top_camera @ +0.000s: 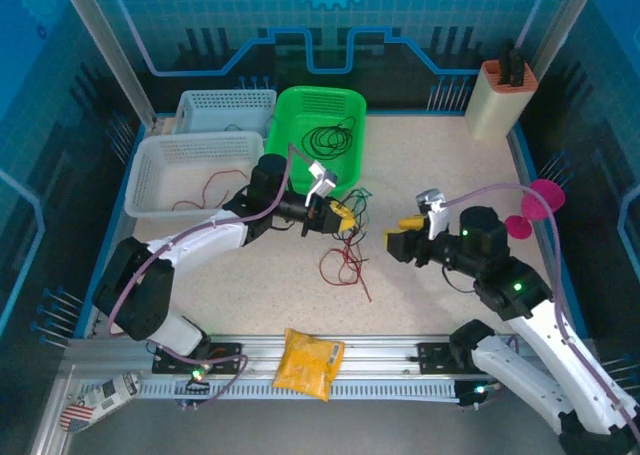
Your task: Untangle the cables
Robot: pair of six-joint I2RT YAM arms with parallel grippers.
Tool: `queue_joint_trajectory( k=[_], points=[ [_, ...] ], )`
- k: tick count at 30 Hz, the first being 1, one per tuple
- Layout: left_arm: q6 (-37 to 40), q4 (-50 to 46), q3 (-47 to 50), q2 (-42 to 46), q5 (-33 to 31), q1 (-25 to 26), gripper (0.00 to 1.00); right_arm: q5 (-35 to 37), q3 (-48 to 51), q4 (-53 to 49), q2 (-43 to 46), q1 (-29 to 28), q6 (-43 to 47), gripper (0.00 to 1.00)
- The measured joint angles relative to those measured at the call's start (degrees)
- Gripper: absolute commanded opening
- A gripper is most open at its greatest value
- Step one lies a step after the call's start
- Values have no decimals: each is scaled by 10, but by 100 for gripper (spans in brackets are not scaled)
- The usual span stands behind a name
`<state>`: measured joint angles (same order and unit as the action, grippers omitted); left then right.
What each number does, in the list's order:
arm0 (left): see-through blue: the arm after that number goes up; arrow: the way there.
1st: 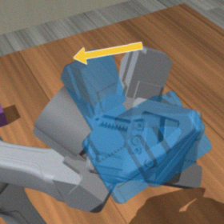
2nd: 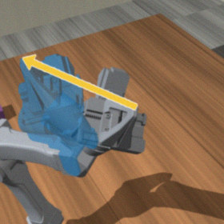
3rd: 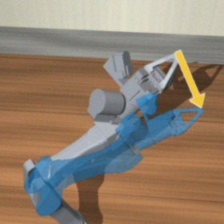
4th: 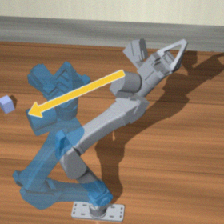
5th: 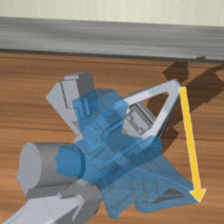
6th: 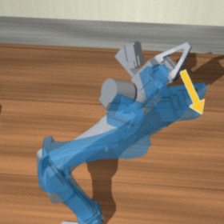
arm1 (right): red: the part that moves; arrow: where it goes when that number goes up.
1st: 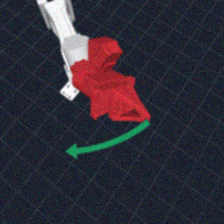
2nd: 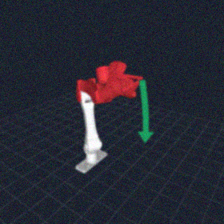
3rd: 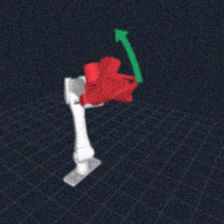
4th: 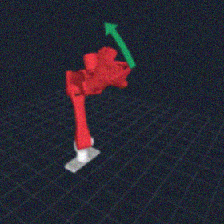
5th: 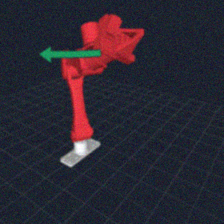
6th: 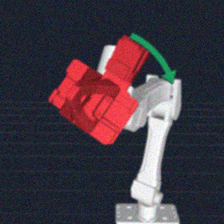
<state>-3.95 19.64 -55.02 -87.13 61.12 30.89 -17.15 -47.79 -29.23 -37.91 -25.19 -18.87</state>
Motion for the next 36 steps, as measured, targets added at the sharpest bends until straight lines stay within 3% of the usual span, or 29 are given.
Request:
queue_joint_trajectory(
  k=[4, 14, 20, 29, 36],
  points=[
    [48, -45, 0, 9, -5, 0, 0, -92, -24, -7, -45, 62, -10, 44],
    [143, -122, 0, 12, -16, 16, 0, -169, -88, -13, -142, 69, 28, 45],
    [217, -195, -9, 12, -33, 23, 0, -136, -134, -51, -156, 69, 191, 40],
    [344, -243, 8, 26, -71, 35, 0, -120, -71, -66, -90, 49, 508, 47],
    [402, -259, 12, 32, -104, 38, 0, -113, -71, -83, -124, -4, 609, 44]
  ],
)
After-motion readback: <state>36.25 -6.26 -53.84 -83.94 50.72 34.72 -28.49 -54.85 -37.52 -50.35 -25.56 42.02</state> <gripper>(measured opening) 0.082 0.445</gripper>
